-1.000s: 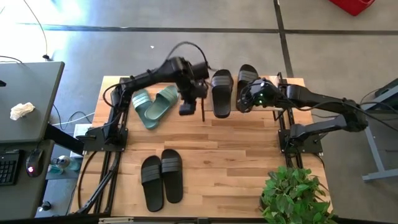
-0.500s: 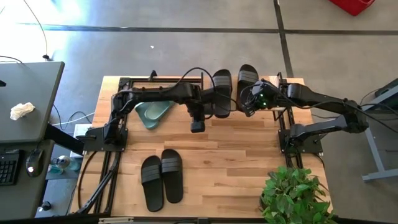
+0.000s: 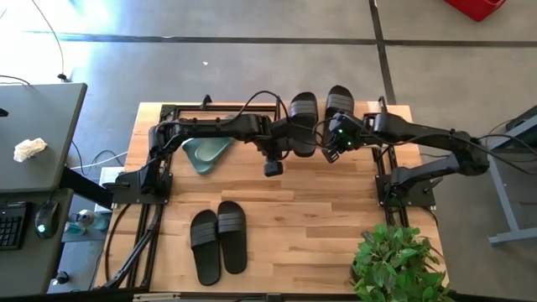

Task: Pick and place slides into the shelf
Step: Put the black slipper on the shelf, then put the black slipper under the shelf

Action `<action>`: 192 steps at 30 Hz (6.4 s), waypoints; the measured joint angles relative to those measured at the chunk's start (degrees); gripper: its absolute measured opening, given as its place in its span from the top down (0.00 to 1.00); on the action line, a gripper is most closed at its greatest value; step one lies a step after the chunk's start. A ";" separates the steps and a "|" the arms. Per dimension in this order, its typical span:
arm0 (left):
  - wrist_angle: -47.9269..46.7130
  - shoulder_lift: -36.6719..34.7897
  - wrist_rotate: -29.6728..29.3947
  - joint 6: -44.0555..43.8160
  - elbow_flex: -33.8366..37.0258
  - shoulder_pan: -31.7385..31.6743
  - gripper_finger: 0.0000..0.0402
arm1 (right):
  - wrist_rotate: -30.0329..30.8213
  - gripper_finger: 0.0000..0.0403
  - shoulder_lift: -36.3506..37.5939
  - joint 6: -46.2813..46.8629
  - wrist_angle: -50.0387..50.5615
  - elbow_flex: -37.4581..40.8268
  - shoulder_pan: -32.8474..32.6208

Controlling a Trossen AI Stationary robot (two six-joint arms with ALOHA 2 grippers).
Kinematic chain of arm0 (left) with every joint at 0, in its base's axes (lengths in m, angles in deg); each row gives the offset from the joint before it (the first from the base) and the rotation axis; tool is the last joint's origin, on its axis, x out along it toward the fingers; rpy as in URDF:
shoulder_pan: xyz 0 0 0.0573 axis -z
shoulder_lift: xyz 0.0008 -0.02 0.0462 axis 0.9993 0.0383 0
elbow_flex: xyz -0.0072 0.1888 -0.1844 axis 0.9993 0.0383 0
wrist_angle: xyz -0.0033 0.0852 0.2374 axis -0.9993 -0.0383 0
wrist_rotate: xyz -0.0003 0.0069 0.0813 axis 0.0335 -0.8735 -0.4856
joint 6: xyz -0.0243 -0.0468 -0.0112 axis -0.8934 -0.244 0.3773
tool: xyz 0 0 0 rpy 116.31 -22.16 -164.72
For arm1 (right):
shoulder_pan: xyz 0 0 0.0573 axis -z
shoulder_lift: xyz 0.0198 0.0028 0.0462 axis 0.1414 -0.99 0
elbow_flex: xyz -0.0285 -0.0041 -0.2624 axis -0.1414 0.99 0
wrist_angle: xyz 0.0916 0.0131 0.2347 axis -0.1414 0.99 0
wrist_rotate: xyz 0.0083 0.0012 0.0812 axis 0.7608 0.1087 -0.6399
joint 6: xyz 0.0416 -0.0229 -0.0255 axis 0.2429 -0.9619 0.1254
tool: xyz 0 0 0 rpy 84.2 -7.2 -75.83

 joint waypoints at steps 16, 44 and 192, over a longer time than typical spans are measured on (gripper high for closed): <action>1.36 0.20 -2.45 -0.22 0.06 0.00 0.99 | -1.41 1.00 -0.81 1.04 -1.88 0.04 1.99; 2.38 0.24 -2.36 -1.37 0.07 0.00 0.99 | -1.58 1.00 0.48 5.49 3.50 -2.82 -3.95; 0.43 -14.94 -32.49 -54.23 36.04 48.72 0.88 | -9.29 1.00 8.26 -23.05 -17.63 -2.69 -8.04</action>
